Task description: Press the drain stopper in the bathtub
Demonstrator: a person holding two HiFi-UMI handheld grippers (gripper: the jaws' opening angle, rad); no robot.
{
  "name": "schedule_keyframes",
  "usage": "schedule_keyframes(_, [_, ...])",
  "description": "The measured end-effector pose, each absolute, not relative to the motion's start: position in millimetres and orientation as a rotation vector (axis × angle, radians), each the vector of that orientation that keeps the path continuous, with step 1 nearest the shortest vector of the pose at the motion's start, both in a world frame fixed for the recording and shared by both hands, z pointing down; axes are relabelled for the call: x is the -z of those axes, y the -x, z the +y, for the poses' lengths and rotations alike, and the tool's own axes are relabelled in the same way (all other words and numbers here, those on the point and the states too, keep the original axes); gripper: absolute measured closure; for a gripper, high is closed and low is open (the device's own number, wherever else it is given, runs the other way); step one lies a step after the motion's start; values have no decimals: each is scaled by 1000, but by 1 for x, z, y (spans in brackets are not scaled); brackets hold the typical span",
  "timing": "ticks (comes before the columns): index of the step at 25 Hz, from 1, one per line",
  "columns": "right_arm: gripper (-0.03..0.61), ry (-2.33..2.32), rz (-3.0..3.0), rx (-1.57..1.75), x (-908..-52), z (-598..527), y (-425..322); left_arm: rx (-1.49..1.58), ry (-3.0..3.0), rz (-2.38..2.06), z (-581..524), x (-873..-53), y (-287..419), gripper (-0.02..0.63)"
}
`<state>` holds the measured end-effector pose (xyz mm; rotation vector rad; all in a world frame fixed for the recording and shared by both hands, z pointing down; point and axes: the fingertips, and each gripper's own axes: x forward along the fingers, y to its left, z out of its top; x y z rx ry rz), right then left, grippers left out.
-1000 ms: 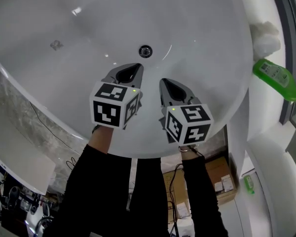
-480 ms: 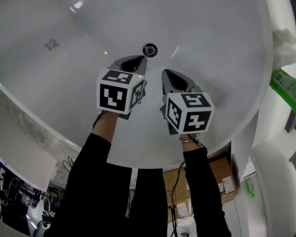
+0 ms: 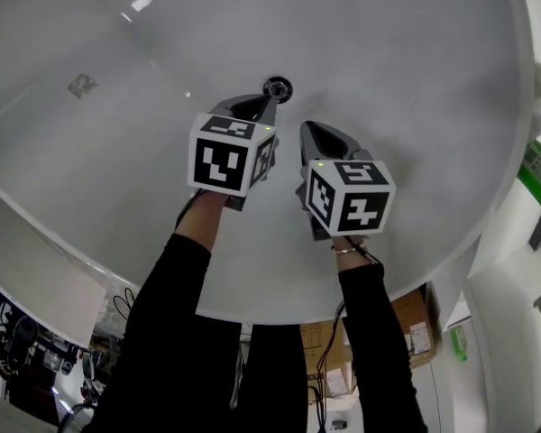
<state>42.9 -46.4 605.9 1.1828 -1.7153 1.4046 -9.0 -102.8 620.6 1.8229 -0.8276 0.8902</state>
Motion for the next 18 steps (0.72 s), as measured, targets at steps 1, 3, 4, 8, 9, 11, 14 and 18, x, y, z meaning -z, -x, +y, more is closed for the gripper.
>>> schedule_keyframes(1, [577,-1177,-1712,-1405,-610,-46,-42,-897,-1821,-824,-103,-626,9,609])
schedule_keyframes(3, [577,-1163,-1710,-1401,-617,-47,-40,-909,-1816,-816,-103,-636,8,609])
schedule_keyframes(4, [577,-1157,-1710,-1399,-620,-49,-40,-916,-1814,-812,-104,-640,6,609])
schedule_keyframes(8, [577,-1146,-1696,-1415,-630,-49,-46,-940,-1804,-798,-100,-656,-2,609])
schedule_keyframes(9, [577,-1145,-1692,-1419,-633,-48,-47,-943,-1799,-798,-98,-660,-2,609])
schedule_keyframes(11, [577,-1139,-1686,-1419,-639,-46,-46,-946,-1788,-803,-95,-669,0,609])
schedule_keyframes(14, [577,-1129,-1678,-1417,-649,-46,-45,-958,-1781,-807,-94,-682,2,609])
schedule_keyframes(18, [577,-1125,-1659,-1442,-662,-46,-44,-981,-1789,-804,-94,-700,4,609])
